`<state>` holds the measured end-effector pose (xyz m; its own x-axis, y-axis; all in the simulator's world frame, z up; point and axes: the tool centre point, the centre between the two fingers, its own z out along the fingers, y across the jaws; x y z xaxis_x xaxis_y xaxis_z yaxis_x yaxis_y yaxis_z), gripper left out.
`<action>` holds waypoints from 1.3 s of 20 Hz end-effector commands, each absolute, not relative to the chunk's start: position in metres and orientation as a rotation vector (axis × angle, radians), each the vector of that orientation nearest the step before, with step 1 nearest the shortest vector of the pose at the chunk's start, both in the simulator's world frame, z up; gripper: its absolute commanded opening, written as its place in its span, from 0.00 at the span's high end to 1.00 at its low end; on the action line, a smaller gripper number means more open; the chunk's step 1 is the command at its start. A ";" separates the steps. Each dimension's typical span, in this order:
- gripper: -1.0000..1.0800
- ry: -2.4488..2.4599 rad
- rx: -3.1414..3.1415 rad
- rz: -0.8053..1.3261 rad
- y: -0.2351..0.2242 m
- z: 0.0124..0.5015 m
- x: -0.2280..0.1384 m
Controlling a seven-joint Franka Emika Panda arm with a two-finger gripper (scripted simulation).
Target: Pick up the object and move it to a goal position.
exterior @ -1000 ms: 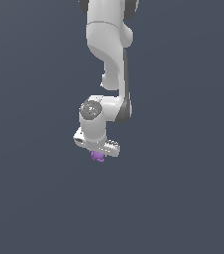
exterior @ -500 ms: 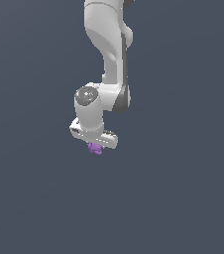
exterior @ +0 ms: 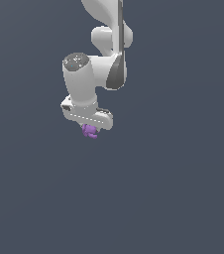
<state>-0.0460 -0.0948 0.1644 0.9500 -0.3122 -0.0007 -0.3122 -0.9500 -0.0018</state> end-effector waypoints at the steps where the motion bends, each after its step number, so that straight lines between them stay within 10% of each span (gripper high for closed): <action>1: 1.00 0.496 -3.100 0.000 -0.100 0.187 -0.057; 26: 1.00 0.497 -3.102 0.000 -0.140 0.347 -0.127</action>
